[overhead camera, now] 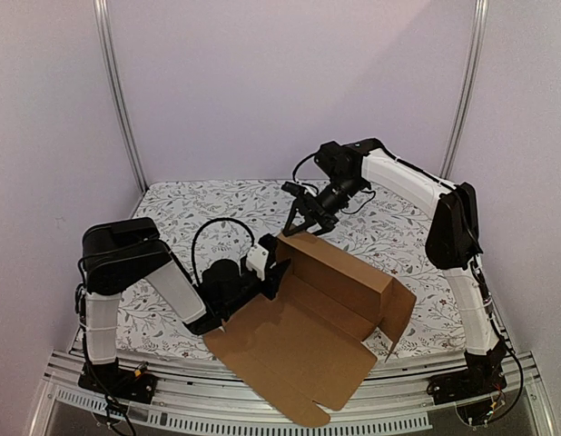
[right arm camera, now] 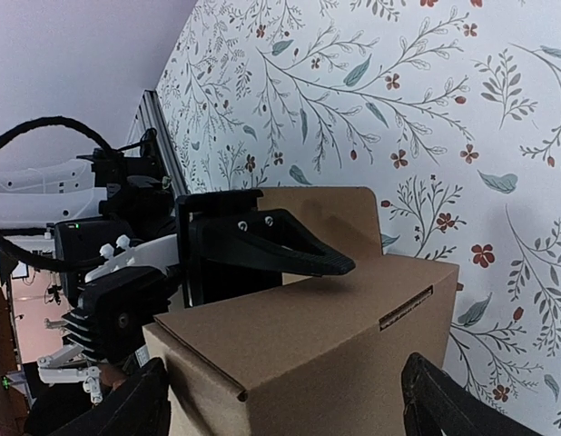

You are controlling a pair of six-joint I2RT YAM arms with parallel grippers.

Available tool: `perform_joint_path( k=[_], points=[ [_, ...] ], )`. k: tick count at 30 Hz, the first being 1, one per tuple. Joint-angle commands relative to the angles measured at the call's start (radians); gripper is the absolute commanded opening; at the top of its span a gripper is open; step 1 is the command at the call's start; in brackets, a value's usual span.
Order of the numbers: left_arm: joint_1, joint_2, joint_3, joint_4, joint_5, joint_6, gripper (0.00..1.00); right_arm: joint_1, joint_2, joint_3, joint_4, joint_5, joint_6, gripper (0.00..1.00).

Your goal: Fold the paper box

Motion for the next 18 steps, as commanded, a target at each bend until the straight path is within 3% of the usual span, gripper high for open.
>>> perform_joint_path(
  k=[1,6,10,18],
  points=[
    [0.009,0.018,0.02,0.12,0.022,0.0,0.29,-0.003,0.033,0.012,-0.022,0.058,-0.013,0.87],
    [0.011,0.018,0.011,0.126,0.024,-0.006,0.27,-0.003,0.055,0.023,-0.003,-0.003,0.005,0.9],
    [0.014,0.016,-0.002,0.139,0.023,-0.007,0.27,0.0,0.077,0.028,0.008,-0.039,0.049,0.99],
    [0.028,0.015,-0.02,0.167,0.036,-0.053,0.28,0.007,0.09,0.052,0.026,-0.037,0.071,0.99]
  ],
)
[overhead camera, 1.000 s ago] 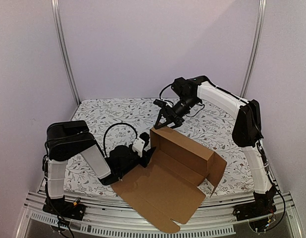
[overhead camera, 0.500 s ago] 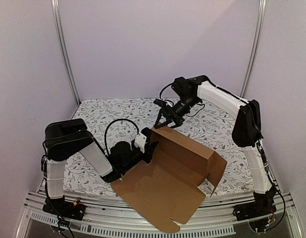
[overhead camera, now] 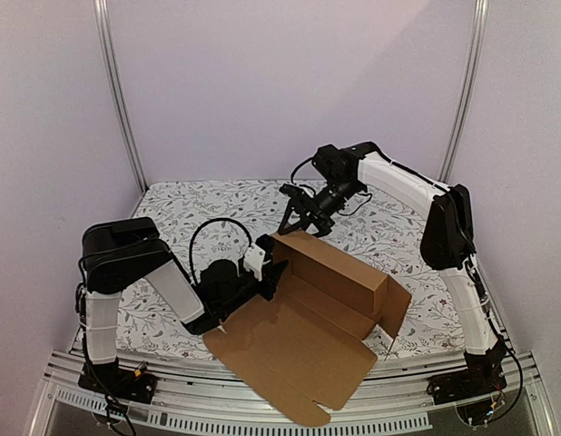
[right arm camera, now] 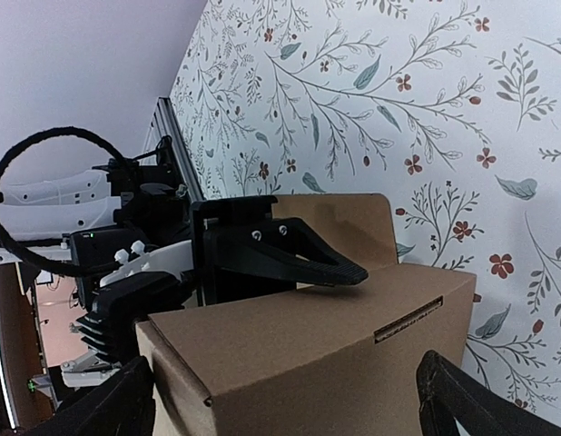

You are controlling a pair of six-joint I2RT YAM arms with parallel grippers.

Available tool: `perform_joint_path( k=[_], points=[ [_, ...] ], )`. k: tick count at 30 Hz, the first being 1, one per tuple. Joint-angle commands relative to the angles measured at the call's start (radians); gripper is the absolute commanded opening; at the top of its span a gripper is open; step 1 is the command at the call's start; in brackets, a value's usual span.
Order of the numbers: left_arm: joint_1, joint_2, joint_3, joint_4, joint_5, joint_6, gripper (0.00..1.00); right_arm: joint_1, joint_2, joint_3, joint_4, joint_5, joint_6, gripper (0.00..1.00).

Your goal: Fold the paper box

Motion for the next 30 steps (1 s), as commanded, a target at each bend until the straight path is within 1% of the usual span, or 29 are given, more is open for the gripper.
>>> perform_joint_path(
  k=[1,6,11,15,18,23,27,28,30],
  points=[
    [0.013,0.014,-0.014,0.171,0.013,-0.025,0.28,0.007,0.045,0.019,0.014,0.031,0.016,0.99],
    [0.015,0.007,-0.026,0.175,0.019,-0.035,0.28,0.003,0.036,0.021,0.035,-0.049,0.017,0.99],
    [0.014,-0.006,-0.042,0.177,0.018,-0.038,0.28,0.003,0.035,0.021,0.054,-0.06,0.031,0.99],
    [0.015,-0.023,-0.058,0.177,0.016,-0.045,0.27,0.004,0.037,0.044,0.056,0.002,0.017,0.99],
    [0.015,-0.033,-0.065,0.176,0.015,-0.045,0.27,0.001,0.028,0.084,0.08,0.13,-0.031,0.99],
    [0.014,-0.048,-0.073,0.176,0.013,-0.039,0.27,-0.016,-0.011,0.138,0.138,0.13,-0.029,0.99],
    [0.016,-0.055,-0.066,0.176,0.015,-0.029,0.27,-0.014,-0.062,0.127,0.144,0.121,-0.07,0.99],
    [0.016,-0.054,-0.062,0.176,0.017,-0.026,0.27,-0.013,-0.079,0.109,0.153,0.112,-0.083,0.96],
    [0.016,-0.051,-0.058,0.176,0.019,-0.027,0.27,-0.011,-0.124,0.049,0.19,0.07,-0.109,0.85]
  ],
)
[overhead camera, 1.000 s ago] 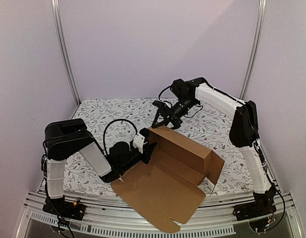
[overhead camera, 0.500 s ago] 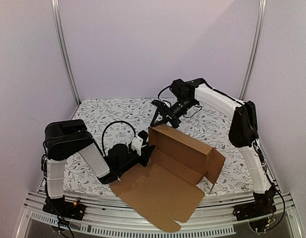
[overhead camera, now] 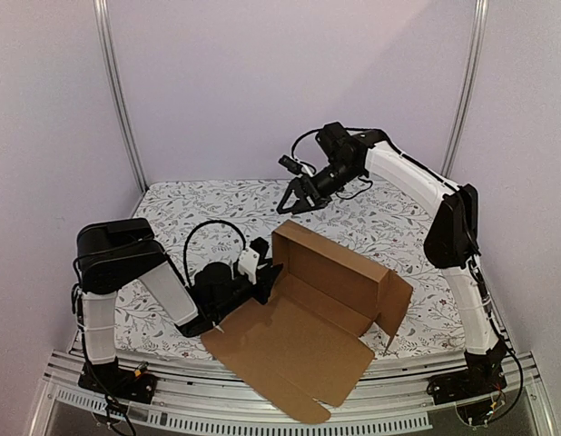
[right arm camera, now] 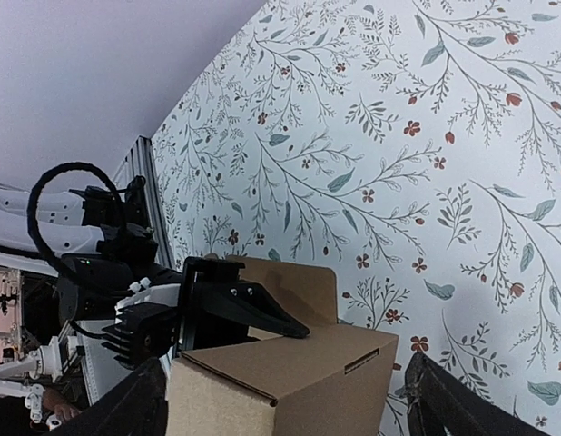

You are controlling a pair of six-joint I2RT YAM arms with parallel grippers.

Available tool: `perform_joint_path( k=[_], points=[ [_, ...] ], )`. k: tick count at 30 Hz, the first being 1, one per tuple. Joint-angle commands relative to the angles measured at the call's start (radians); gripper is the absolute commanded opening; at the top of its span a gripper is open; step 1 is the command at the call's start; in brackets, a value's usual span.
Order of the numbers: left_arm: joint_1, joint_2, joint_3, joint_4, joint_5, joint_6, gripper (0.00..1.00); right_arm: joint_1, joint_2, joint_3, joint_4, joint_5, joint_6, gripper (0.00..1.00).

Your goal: Fold the paper box

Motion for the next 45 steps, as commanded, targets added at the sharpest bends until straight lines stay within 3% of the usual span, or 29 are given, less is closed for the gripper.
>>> perform_joint_path(
  k=[1,2,4,5,7,25,33,45],
  points=[
    [0.013,-0.016,0.007,0.175,0.009,0.008,0.27,0.003,-0.128,-0.098,0.088,-0.054,-0.076,0.77],
    [0.013,-0.014,0.009,0.176,0.011,0.006,0.27,0.004,-0.156,-0.134,0.122,-0.062,-0.078,0.66],
    [0.013,-0.012,0.01,0.176,0.013,0.002,0.27,0.004,-0.198,-0.18,0.174,-0.075,-0.067,0.29],
    [0.013,-0.009,0.011,0.176,0.012,0.002,0.27,0.004,-0.208,-0.188,0.188,-0.083,-0.058,0.16],
    [0.015,-0.005,0.011,0.176,0.012,0.001,0.27,0.008,-0.204,-0.188,0.199,-0.108,-0.038,0.04],
    [0.027,0.009,0.013,0.176,-0.007,0.006,0.25,0.088,-0.101,-0.213,0.159,-0.188,-0.013,0.0],
    [0.032,0.008,0.012,0.176,-0.007,0.005,0.25,0.123,-0.062,-0.238,0.064,-0.085,-0.103,0.0],
    [0.041,0.009,0.026,0.172,0.003,0.032,0.27,0.096,-0.019,-0.227,0.063,-0.046,-0.068,0.0]
  ],
)
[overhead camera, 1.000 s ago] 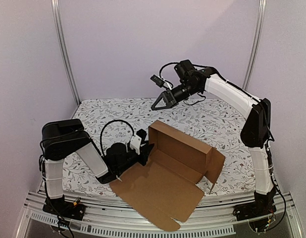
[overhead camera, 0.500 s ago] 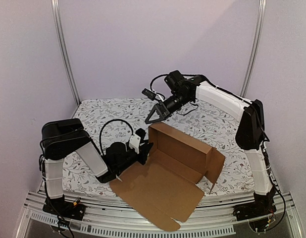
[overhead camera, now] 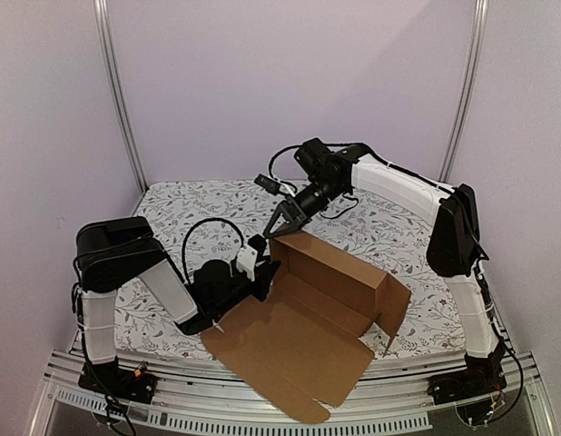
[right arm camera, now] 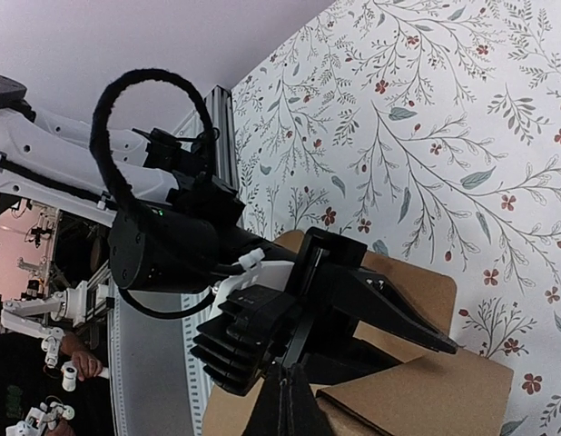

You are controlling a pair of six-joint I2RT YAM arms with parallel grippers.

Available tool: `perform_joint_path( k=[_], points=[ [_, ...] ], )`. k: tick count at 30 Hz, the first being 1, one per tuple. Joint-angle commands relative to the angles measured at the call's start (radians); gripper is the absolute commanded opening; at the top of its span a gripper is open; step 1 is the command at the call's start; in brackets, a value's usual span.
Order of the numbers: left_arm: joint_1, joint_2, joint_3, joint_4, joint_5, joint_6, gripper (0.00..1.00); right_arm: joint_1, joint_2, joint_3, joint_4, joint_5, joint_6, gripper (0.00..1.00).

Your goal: Fold the paper box

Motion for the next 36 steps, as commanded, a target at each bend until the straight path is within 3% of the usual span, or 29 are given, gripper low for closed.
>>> perform_joint_path(
  k=[1,4,8,13,20,27,36],
  points=[
    [0.024,0.014,0.031,0.164,0.014,0.033,0.27,-0.028,0.074,-0.001,-0.054,0.069,0.019,0.0],
    [0.036,0.029,0.066,0.128,0.039,0.04,0.27,-0.049,0.071,0.019,-0.053,0.025,0.018,0.01],
    [0.043,0.056,0.11,0.088,0.055,0.046,0.27,-0.055,0.021,0.057,-0.055,-0.062,0.012,0.28],
    [0.047,0.067,0.164,0.005,0.075,0.029,0.27,-0.06,-0.018,0.088,-0.051,-0.134,0.044,0.41],
    [0.047,0.063,0.196,-0.062,0.069,0.029,0.24,-0.146,-0.121,0.052,-0.046,-0.114,0.044,0.46],
    [0.029,0.059,0.204,-0.114,0.033,0.05,0.24,-0.31,-0.279,-0.134,-0.045,-0.034,-0.011,0.49],
    [0.009,0.061,0.188,-0.111,-0.011,0.069,0.14,-0.381,-0.471,-0.473,-0.053,0.281,-0.132,0.54]
  ],
)
